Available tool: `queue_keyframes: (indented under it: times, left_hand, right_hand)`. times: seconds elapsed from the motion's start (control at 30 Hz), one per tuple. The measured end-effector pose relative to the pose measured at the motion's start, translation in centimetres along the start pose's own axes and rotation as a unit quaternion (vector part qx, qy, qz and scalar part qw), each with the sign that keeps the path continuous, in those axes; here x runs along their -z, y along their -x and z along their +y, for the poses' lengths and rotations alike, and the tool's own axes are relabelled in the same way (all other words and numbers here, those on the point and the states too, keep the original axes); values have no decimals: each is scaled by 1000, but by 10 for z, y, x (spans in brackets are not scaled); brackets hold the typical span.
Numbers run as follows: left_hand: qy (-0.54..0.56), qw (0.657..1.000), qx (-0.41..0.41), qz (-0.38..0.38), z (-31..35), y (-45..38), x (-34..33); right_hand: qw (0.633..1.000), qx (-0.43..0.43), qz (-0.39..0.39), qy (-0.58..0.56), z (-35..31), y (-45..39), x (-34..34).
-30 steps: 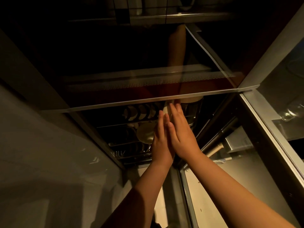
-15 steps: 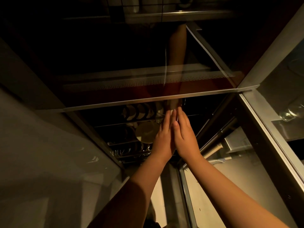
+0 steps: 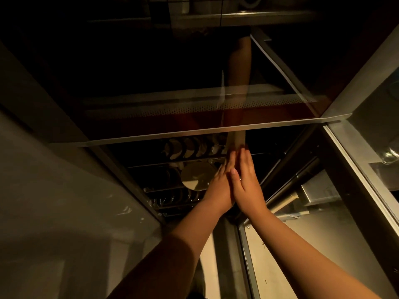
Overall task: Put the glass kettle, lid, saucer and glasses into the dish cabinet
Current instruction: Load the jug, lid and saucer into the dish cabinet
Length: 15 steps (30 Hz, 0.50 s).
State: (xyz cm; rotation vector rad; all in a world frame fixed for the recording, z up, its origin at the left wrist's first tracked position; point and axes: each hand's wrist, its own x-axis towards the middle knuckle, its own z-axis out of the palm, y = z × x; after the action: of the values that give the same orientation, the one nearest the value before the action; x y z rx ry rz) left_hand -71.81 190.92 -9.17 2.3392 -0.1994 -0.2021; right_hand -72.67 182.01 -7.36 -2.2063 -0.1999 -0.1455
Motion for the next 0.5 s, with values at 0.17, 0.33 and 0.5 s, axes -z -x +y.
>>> queue_keyframes:
  times: [0.17, 0.33, 0.5]
  left_hand:
    - [-38, 999, 2, -23, 4, -13, -8]
    - [-138, 989, -27, -52, 1, -19, -8]
    - [-143, 986, -2, -86, 1, -24, -5]
  right_hand:
    - [999, -3, 2, 47, 17, -9, 4]
    - [996, 19, -25, 80, 36, -14, 8]
    - [997, 37, -23, 56, 40, -18, 6]
